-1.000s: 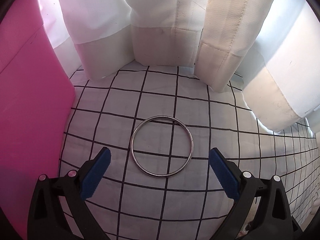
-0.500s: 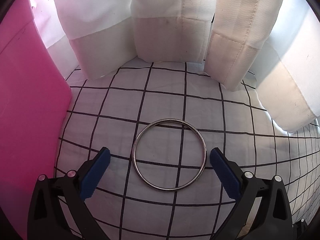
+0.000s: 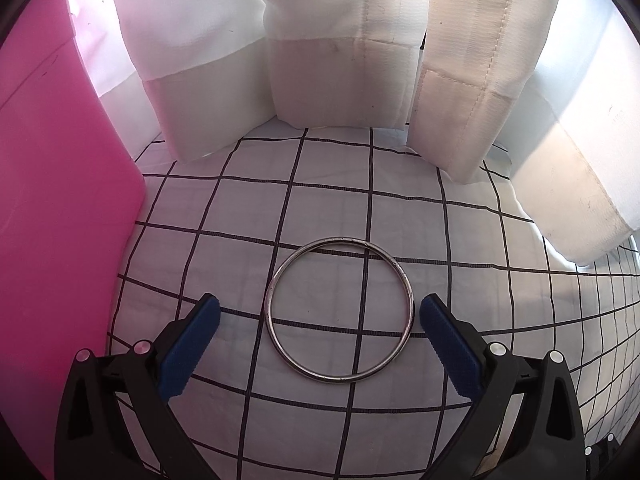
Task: Organize jewelry
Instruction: 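Grasp the sloth plush with the right gripper while the left gripper grasps the silver bangle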
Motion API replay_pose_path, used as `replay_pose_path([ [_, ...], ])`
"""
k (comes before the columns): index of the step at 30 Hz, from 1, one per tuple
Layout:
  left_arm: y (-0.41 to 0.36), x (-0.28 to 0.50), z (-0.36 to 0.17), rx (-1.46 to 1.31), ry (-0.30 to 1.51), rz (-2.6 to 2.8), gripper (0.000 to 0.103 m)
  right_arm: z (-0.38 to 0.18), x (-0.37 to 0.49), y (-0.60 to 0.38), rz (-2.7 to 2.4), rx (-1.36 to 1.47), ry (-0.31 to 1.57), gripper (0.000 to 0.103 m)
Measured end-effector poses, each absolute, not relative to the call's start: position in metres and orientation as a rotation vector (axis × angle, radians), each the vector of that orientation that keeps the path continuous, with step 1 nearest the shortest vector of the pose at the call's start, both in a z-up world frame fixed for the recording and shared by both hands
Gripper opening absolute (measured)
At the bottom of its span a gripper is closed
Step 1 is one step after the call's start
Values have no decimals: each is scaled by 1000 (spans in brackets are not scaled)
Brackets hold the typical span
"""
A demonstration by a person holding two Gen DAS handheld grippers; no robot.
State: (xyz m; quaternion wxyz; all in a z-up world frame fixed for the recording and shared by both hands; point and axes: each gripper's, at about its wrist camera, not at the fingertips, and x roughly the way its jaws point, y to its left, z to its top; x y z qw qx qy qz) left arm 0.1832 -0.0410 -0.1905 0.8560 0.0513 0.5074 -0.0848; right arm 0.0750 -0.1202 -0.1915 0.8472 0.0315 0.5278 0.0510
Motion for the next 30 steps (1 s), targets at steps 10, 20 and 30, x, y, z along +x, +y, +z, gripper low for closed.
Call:
replay_pose_path([
  [10, -38, 176, -185, 110, 1058, -184, 93, -196, 72, -123, 99, 54, 1111, 62],
  [20, -47, 162, -179, 135, 1045, -225, 70, -196, 66, -124, 96, 51, 1109, 54],
  [30, -27, 152, -176, 108, 1055, -228, 70, -186, 57, -137, 96, 93, 1077, 52],
])
